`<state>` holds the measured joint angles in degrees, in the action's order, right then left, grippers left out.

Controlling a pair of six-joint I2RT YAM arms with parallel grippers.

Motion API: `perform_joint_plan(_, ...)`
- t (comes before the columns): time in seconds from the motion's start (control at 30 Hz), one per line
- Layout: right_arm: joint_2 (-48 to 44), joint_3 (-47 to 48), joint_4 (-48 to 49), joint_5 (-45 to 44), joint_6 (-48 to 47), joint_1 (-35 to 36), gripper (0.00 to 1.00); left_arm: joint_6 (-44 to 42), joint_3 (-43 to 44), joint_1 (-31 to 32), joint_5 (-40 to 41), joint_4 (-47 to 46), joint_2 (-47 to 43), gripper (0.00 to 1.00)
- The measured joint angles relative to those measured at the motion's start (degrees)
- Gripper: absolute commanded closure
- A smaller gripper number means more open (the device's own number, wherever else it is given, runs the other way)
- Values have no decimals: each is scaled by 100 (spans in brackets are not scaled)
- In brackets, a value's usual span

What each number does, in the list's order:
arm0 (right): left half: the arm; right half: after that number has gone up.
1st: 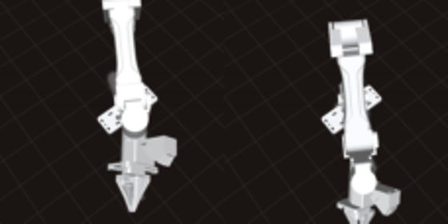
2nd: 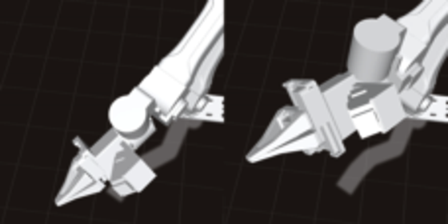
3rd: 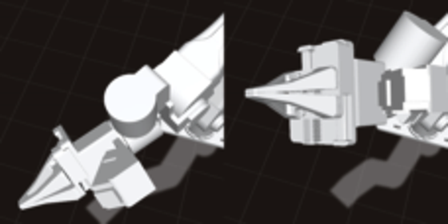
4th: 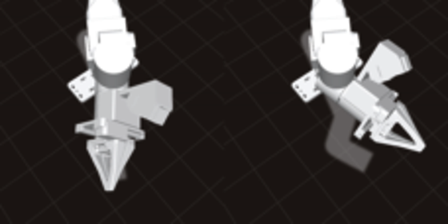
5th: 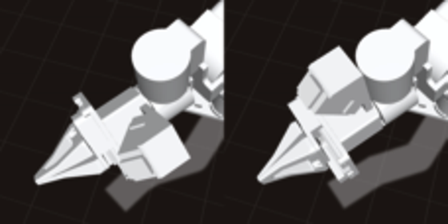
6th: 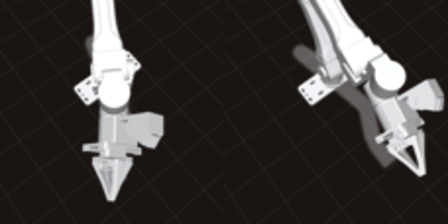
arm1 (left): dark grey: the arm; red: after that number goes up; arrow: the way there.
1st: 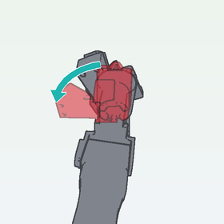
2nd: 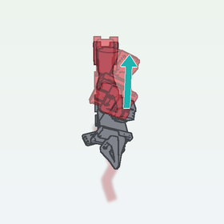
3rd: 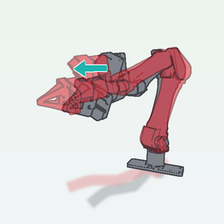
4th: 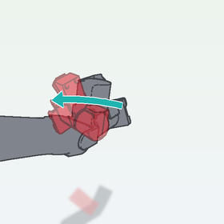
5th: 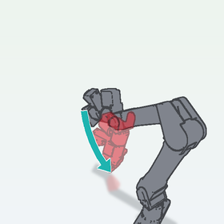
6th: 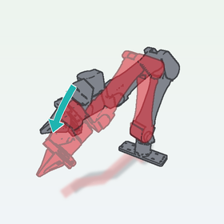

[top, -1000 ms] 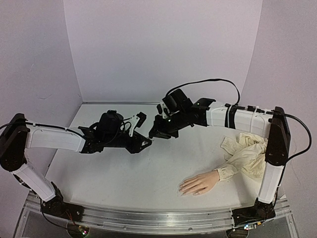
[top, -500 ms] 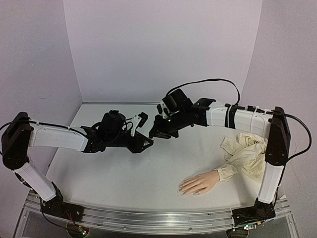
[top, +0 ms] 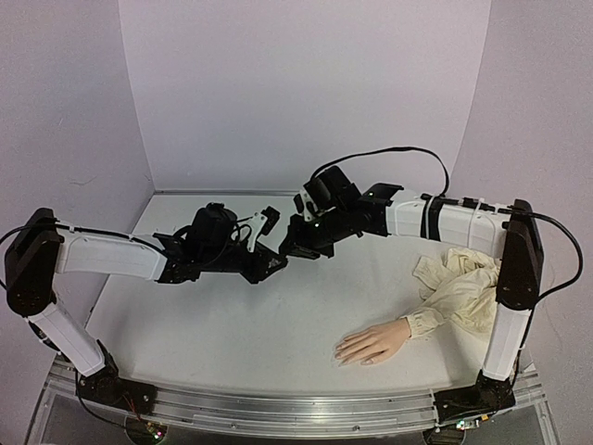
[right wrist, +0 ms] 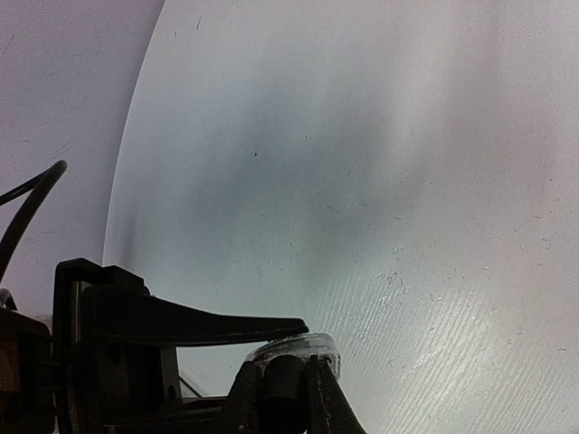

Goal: Paint the nails

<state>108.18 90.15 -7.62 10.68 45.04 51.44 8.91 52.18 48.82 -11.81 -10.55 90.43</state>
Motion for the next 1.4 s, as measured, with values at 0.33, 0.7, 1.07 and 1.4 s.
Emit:
perform_joint_plan(0.33,-2,0,0,-68,2,4,100,-120,31,37,-17,0,0,56)
perform_joint_plan(0.7,-2,0,-2,-85,0,4,100,-98,28,26,-44,0,0,59)
perform_joint_plan(1.07,-2,4,-2,-109,0,4,100,-103,26,26,-35,2,94,59)
perform_joint_plan(1.4,-2,46,-2,-105,0,4,100,-127,17,26,11,4,94,79)
